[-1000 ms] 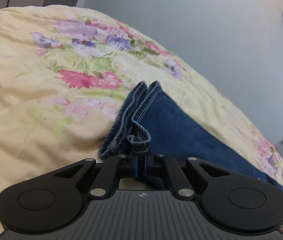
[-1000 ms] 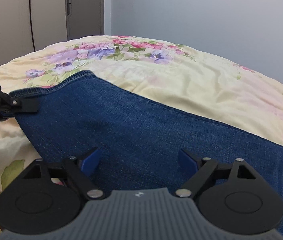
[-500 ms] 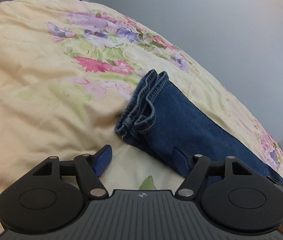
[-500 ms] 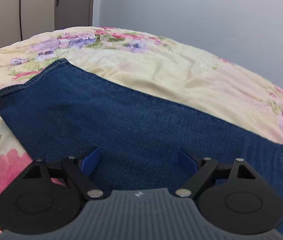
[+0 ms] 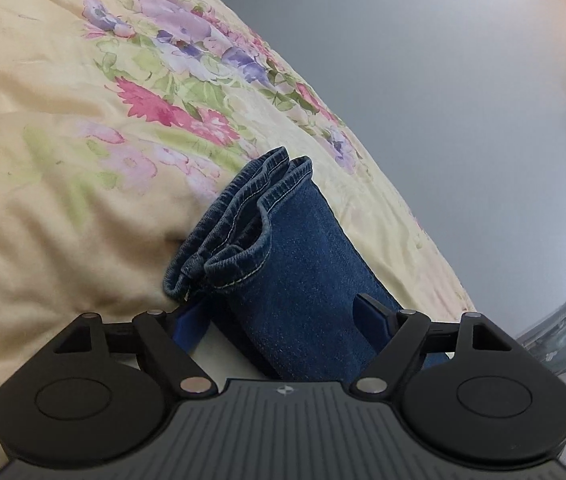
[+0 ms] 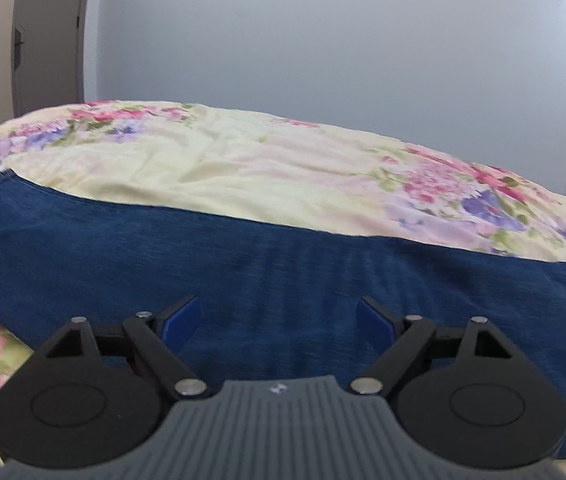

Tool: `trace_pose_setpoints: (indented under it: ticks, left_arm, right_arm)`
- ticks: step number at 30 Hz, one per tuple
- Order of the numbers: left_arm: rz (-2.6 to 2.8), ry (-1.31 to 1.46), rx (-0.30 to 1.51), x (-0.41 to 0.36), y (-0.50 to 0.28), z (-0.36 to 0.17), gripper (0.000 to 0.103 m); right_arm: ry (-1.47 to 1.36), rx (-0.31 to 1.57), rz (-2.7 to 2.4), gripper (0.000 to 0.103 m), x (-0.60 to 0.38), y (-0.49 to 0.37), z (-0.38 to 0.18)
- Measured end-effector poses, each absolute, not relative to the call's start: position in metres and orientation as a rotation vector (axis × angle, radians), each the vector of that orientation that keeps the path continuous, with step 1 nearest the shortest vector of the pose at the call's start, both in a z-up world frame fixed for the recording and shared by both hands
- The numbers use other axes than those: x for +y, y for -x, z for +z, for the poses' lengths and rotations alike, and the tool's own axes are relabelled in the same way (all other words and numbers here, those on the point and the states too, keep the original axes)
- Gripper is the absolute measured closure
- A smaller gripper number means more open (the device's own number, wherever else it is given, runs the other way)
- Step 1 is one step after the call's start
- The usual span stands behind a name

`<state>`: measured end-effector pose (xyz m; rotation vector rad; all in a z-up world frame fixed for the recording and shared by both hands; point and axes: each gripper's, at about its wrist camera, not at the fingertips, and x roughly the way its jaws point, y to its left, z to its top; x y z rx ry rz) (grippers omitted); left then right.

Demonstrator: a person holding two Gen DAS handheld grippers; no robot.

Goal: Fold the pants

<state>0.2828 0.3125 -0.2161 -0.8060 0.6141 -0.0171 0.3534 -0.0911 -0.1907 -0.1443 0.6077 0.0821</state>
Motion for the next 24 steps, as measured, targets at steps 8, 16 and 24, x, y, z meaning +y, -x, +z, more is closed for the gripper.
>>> trace_pose_setpoints:
  ticks: [8,16,24]
  left_arm:
    - [-0.008,0.749,0.611,0.3,-0.27,-0.217,0.017]
    - [-0.03,0.907,0.564,0.316,-0.294,-0.221,0.073]
    - [-0.102,0.877,0.46,0.296,-0.292,-0.187,0.09]
  right_arm:
    - [0.205,0.636,0.032,0.022,-0.126,-0.352,-0.21]
    - [0.22,0.653,0.045,0.021,-0.122,-0.36,-0.223]
    - [0.183,0.649,0.046,0.021,-0.125,-0.359,-0.23]
